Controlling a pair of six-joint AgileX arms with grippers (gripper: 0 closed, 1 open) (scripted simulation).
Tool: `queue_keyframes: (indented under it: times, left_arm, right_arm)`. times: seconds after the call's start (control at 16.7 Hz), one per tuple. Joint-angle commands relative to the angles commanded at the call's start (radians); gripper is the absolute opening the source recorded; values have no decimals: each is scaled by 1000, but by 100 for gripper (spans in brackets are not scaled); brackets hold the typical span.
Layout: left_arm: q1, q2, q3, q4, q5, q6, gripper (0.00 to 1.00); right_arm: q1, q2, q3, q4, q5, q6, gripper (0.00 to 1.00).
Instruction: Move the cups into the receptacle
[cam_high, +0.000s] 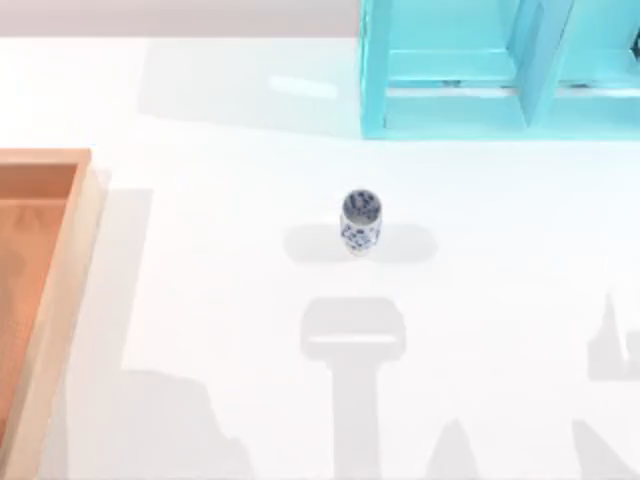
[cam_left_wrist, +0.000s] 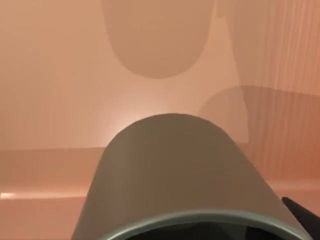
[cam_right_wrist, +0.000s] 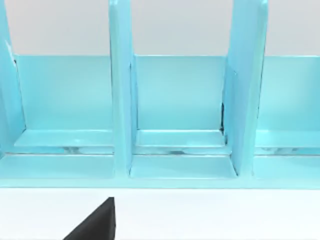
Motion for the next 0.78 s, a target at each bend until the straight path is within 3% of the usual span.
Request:
queue_keyframes:
  times: [0.24,0.78]
  left_arm:
    - [0,0,-1,1,0,0,0]
    - [0,0,-1,1,0,0,68]
  right_arm:
    - [0,0,0,0,0,0,100]
    - [0,0,0,0,0,0,100]
